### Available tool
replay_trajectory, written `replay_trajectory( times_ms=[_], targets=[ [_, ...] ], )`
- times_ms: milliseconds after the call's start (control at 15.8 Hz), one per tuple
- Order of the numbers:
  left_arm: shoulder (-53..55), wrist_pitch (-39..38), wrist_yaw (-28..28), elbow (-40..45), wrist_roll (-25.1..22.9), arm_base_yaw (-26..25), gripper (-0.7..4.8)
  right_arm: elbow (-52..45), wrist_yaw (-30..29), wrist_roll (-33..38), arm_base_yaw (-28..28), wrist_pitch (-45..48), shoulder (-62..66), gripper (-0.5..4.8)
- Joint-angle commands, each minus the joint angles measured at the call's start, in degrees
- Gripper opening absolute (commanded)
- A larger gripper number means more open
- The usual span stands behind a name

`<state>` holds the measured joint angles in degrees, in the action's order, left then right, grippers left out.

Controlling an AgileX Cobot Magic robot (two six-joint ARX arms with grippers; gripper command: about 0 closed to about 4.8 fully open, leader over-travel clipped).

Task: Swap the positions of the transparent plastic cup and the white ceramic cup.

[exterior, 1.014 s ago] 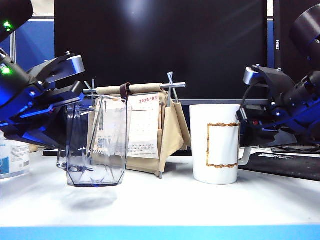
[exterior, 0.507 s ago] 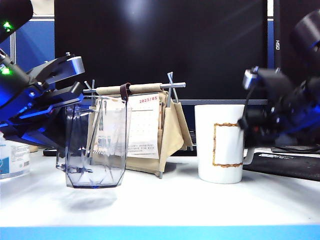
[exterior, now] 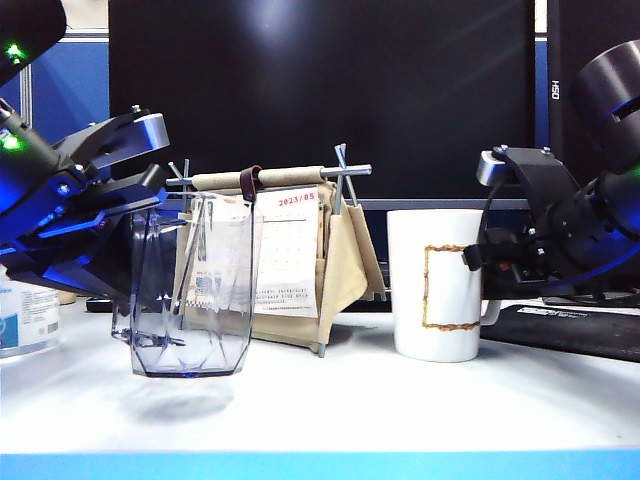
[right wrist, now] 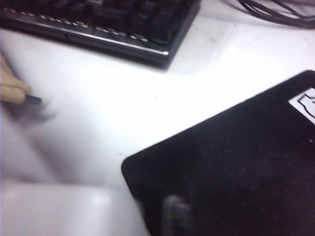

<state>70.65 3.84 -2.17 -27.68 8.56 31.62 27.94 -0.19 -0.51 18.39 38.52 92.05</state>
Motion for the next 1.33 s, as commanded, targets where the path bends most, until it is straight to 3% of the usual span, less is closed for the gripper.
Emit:
replay_trajectory(
  times_ms=[63, 127, 253, 444, 570, 1331],
  targets=[
    [-0.26, 0.92, -0.17, -0.24, -0.20, -0.04, -0.06, 0.42, 0.50, -0.17, -0.07, 2.58, 0.61, 1.34],
    [-0.26, 0.90, -0.17, -0.24, -0.17, -0.04, -0.06, 0.98, 0.55, -0.17, -0.07, 2.49, 1.60, 1.33],
    [-0.26, 0.87, -0.22, -0.26, -0.20, -0.04, -0.06, 1.64, 0.48, -0.15, -0.07, 2.97, 3.45, 0.49],
    [-0.26, 0.90, -0.46, -0.24, -0.20, -0.04, -0.06, 1.62, 0.74, -0.17, -0.07, 3.69, 3.91, 0.39],
    [-0.26, 0.92, -0.46, -0.26, -0.20, -0.04, -0.06, 1.64, 0.79, -0.17, -0.07, 4.39, 3.89, -0.07],
    [-0.26, 1.09, -0.61, -0.26, -0.17, -0.04, -0.06, 1.53, 2.03, 1.86, -0.07, 0.17, 2.05, -0.06]
  ],
)
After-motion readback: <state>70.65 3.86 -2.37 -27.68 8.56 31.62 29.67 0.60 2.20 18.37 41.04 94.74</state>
